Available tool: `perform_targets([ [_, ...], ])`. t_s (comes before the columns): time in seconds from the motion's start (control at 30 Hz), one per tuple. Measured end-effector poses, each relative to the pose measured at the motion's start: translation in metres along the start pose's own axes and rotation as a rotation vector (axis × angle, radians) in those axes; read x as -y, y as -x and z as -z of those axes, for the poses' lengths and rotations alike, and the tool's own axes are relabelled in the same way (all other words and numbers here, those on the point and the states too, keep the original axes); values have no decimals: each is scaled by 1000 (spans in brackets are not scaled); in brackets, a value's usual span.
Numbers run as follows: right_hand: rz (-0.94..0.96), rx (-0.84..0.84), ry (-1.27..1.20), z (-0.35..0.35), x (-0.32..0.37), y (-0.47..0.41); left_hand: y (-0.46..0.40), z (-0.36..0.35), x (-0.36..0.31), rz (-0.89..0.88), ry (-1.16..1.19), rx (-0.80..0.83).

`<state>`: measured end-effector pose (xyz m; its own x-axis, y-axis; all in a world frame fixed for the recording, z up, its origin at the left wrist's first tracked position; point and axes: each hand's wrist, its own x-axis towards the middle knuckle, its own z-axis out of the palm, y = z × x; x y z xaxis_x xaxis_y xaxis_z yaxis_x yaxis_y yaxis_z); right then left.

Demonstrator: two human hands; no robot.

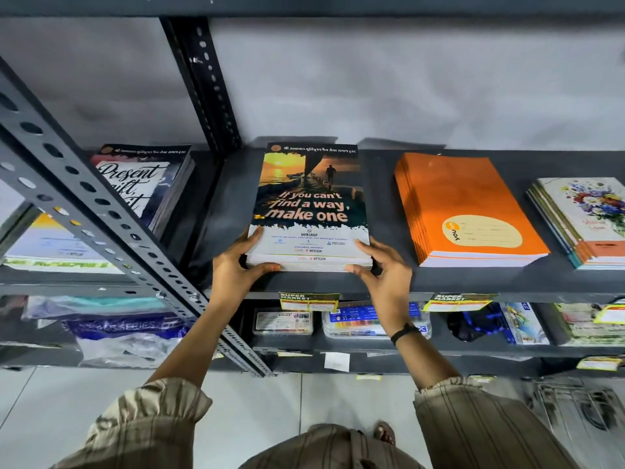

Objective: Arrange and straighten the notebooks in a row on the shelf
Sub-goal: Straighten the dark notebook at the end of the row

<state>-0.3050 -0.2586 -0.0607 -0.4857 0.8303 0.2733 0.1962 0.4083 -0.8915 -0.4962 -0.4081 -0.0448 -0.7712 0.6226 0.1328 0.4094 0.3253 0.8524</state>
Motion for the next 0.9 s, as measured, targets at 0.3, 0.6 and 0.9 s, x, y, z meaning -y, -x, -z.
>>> perform_targets([
  [0.3,5,15,-7,3,0,2,3,0,0,-59,-39,5],
  [0.6,-24,-50,1,0,2,3,11,-8,8,-116,8,-90],
  [0.9,5,-4,-8,5,3,4,12,-9,11,-129,-52,-72],
])
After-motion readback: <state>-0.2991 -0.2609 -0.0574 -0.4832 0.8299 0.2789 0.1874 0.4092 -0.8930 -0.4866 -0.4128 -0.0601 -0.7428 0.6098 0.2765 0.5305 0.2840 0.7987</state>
